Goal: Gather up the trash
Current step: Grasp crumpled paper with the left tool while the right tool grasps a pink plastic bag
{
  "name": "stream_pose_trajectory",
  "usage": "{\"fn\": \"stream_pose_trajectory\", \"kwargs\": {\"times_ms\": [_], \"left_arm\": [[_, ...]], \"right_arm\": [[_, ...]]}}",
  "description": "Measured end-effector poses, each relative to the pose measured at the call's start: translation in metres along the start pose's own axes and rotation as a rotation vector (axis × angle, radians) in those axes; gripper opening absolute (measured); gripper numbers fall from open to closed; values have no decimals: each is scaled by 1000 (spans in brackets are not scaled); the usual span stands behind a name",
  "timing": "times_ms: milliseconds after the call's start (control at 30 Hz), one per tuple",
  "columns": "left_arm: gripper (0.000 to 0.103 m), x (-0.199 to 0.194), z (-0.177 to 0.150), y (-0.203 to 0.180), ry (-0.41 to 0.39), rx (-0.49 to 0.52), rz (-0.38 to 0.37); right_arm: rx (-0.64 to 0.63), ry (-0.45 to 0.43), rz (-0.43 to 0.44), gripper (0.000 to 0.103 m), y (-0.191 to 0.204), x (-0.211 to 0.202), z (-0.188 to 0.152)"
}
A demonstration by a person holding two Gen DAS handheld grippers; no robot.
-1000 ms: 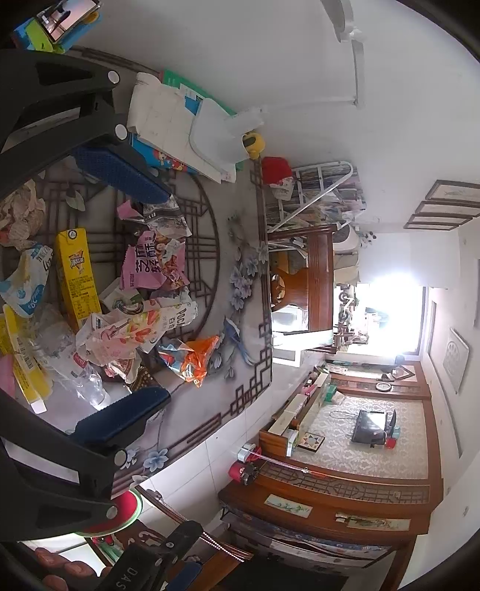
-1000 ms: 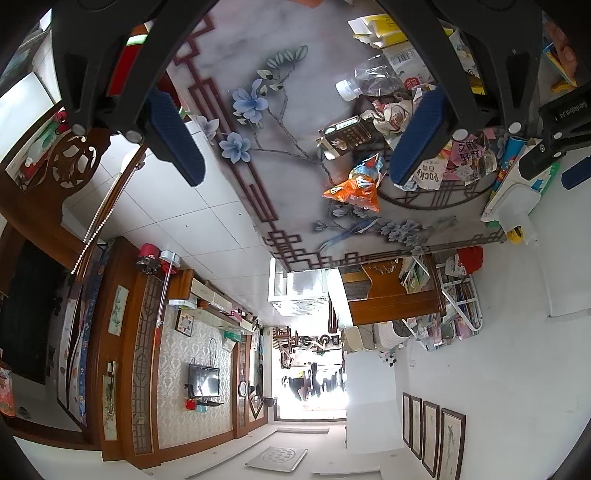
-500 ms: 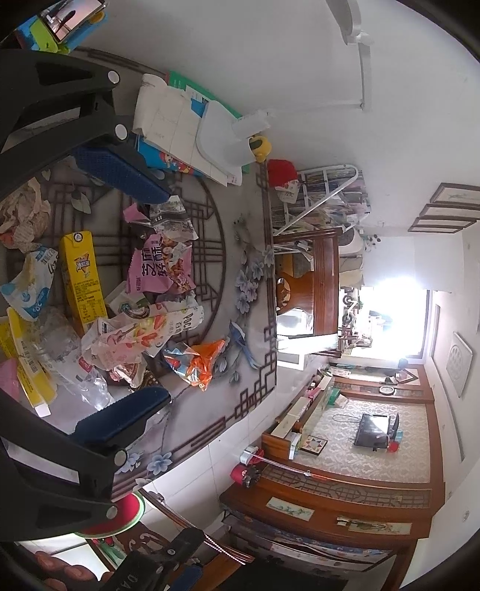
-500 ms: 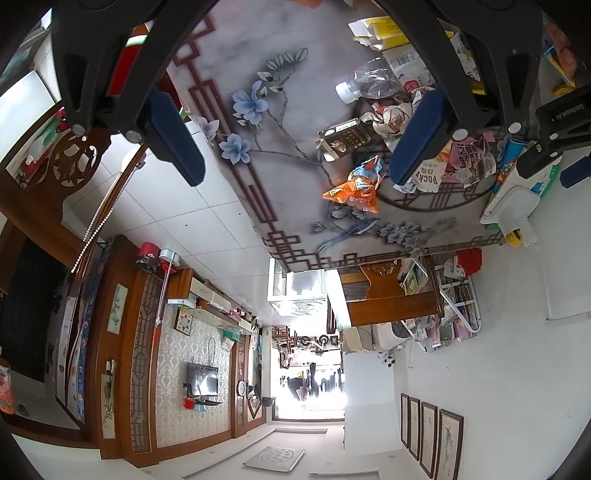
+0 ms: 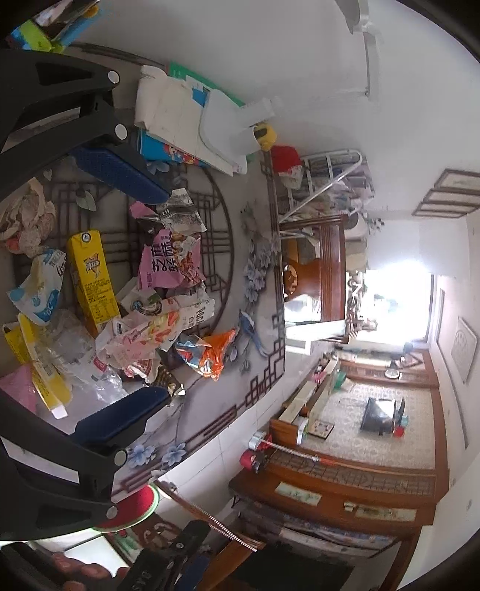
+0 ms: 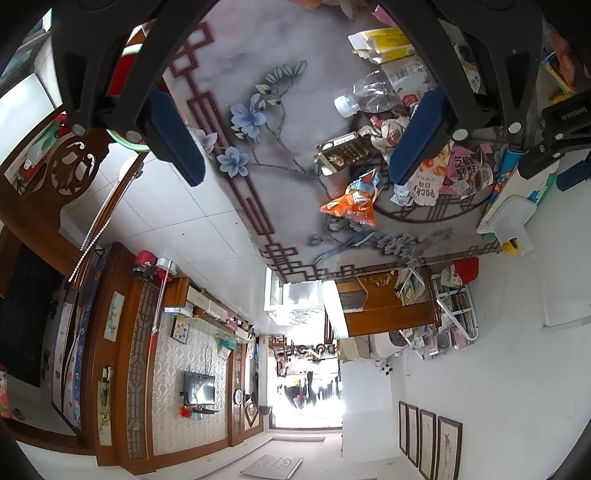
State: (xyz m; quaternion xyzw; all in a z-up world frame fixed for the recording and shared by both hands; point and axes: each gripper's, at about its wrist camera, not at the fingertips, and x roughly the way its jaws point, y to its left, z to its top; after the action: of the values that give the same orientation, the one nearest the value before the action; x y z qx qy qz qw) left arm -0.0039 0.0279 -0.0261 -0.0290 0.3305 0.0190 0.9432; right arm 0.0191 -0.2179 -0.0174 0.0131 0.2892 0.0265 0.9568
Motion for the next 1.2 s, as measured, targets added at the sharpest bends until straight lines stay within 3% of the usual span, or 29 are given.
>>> {"fn": "stream_pose_trajectory", "kwargs": {"times_ms": [167,333,500,667,733,833,900,967,1200], "left_arm": [[94,4,-8,31,52,-3,30],[86,13,-39,61,159,-30,42],[84,29,-86,70,285,17,54],[73,56,-116,80,374,-63,50],[69,68,-124,83,399,-85,49],[68,77,-129,81,410,-124,5],[53,78,-131,79,403,-138,-10],[45,79,-130,78,402,-149,-18],[33,67,-127,81,376,-162,-13]], "right_arm": [[11,-9,28,98,-3,-6,-6],[-15,20,71,98,3,-3,-15],[-7,124,132,98,8,9,-28],[-106,248,231,98,28,23,-55],[-136,318,287,91,36,28,-69],[-183,446,351,83,49,37,-98],[-206,508,382,80,56,40,-114],[-199,574,418,79,61,46,-128],[-169,674,449,71,69,56,-152]]}}
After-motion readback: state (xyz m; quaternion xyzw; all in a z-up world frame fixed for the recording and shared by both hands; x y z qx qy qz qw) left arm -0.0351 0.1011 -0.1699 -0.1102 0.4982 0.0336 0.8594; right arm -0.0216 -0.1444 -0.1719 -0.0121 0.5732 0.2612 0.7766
